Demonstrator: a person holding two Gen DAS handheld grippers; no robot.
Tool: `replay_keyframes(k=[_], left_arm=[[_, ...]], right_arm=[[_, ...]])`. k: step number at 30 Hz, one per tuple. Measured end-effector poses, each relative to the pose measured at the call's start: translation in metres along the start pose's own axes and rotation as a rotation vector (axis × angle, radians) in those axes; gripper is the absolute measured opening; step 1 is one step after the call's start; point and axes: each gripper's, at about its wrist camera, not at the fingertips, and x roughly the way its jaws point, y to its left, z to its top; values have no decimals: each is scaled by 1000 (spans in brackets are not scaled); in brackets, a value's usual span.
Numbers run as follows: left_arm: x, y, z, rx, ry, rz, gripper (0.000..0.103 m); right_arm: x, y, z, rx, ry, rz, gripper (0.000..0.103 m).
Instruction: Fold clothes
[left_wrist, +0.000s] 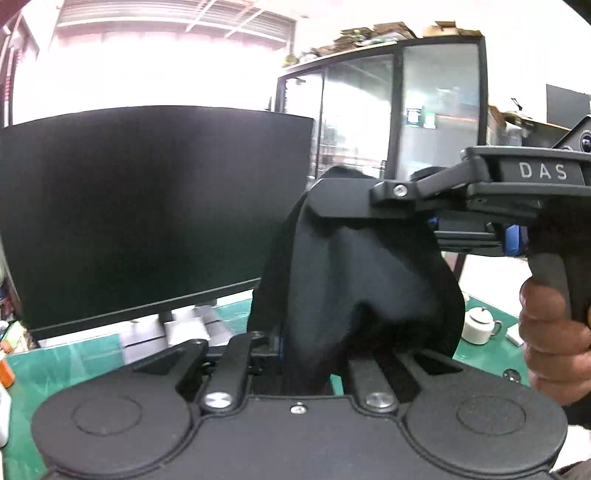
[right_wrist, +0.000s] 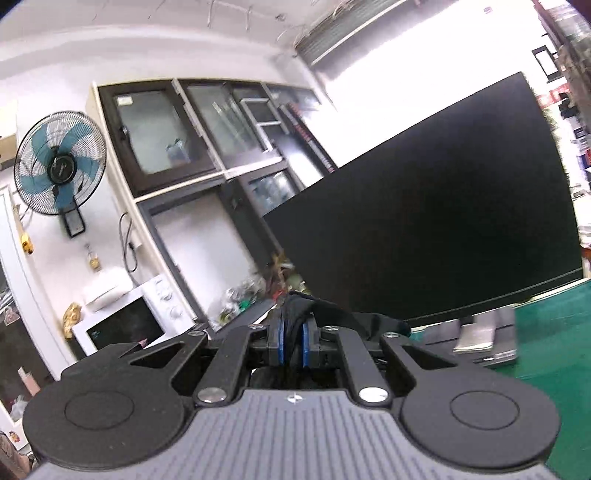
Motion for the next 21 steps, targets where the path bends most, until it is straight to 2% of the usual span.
replay_keyframes(k=[2, 6, 9, 14, 15, 16, 17, 18, 19, 20, 21], left_arm=[[8, -13, 3, 10, -2, -9, 10], [18, -44, 2, 18, 8, 27, 13], [28, -50, -10, -1, 52, 74, 14], [46, -74, -32, -51, 134, 165, 25], [46, -73, -40, -65, 149, 175, 33], [48, -71, -48, -77, 168, 193, 45], [51, -71, -53, -84, 185, 214, 53], [55, -69, -60, -94, 209, 236, 69], [61, -65, -68, -106, 243, 256, 77], [65, -61, -73, -118, 273, 270, 78], [69, -58, -78, -130, 303, 284, 78]], right_arm=[[-14, -13, 2, 18, -18, -10, 9], [-35, -36, 5, 18, -29, -18, 9], [-45, -59, 2, 40, 3, -17, 10], [-50, -93, -14, 82, 84, -20, 11], [-49, -99, -18, 90, 101, -18, 11], [-49, -103, -22, 95, 112, -17, 11], [-48, -106, -25, 100, 121, -17, 13], [-46, -111, -30, 103, 139, -23, 14], [-42, -116, -35, 105, 161, -31, 22], [-37, -122, -40, 110, 192, -57, 46], [-31, -131, -48, 124, 224, -120, 58]])
